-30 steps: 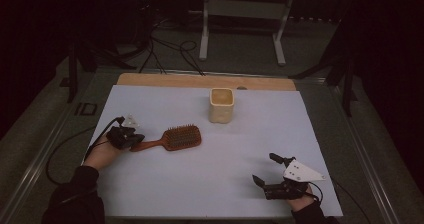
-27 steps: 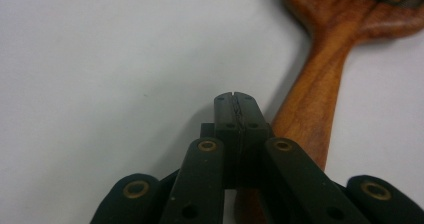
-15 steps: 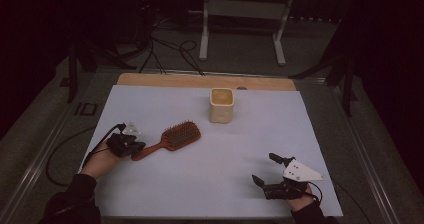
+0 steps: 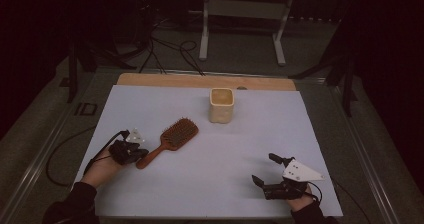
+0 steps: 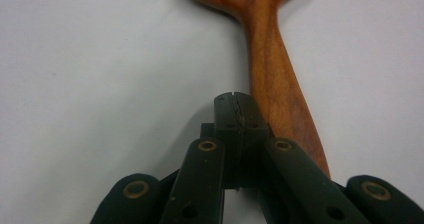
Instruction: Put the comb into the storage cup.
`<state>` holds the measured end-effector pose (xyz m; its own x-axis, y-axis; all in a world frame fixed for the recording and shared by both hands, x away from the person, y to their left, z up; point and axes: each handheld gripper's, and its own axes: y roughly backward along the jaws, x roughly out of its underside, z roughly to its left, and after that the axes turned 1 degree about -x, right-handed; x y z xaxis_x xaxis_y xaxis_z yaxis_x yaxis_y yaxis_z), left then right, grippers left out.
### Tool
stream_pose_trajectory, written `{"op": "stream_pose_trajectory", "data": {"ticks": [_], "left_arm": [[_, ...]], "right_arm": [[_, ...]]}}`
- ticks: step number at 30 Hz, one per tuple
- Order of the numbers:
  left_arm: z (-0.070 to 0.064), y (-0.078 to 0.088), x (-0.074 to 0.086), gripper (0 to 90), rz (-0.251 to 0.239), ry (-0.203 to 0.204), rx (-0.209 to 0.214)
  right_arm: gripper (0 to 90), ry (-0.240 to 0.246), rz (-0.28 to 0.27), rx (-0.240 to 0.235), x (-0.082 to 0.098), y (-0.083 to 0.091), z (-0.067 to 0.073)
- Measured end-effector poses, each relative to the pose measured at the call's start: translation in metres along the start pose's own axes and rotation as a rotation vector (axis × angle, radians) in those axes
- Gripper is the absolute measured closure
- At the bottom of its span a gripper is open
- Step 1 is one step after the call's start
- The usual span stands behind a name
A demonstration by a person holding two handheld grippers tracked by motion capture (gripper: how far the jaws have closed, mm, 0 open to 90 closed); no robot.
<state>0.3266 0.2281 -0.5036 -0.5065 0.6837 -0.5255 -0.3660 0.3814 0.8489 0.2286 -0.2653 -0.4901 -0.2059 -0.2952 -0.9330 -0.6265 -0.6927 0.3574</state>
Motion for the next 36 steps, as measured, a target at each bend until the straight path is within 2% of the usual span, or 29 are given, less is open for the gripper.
{"op": "stream_pose_trajectory", "data": {"ticks": [10,16,19,20,22,28,36], "left_arm": [[-0.01,0.0,-0.001,90.0,0.006,0.012,0.022],[-0.012,0.001,-0.001,90.0,0.008,0.029,0.058],[-0.011,0.001,-0.003,90.0,0.017,0.062,0.043],[-0.011,0.001,-0.003,90.0,0.017,0.062,0.043],[-0.008,0.005,-0.005,90.0,0.013,0.09,0.012],[-0.01,0.016,-0.011,90.0,0.005,0.116,-0.012],[-0.014,0.028,-0.023,87.1,-0.014,0.181,0.004]], "right_arm": [[8.8,0.006,0.006,-0.002,0.0,-0.001,0.0],[8.8,0.008,0.004,-0.003,0.0,-0.001,0.001],[8.8,0.006,0.008,-0.002,0.0,-0.001,0.001],[8.8,0.004,0.008,-0.002,0.0,-0.001,0.001],[8.8,0.006,0.002,0.002,-0.001,0.0,0.001],[8.8,0.007,0.002,0.002,-0.001,0.0,0.001],[8.8,0.004,0.006,0.004,0.0,0.0,0.0]]}}
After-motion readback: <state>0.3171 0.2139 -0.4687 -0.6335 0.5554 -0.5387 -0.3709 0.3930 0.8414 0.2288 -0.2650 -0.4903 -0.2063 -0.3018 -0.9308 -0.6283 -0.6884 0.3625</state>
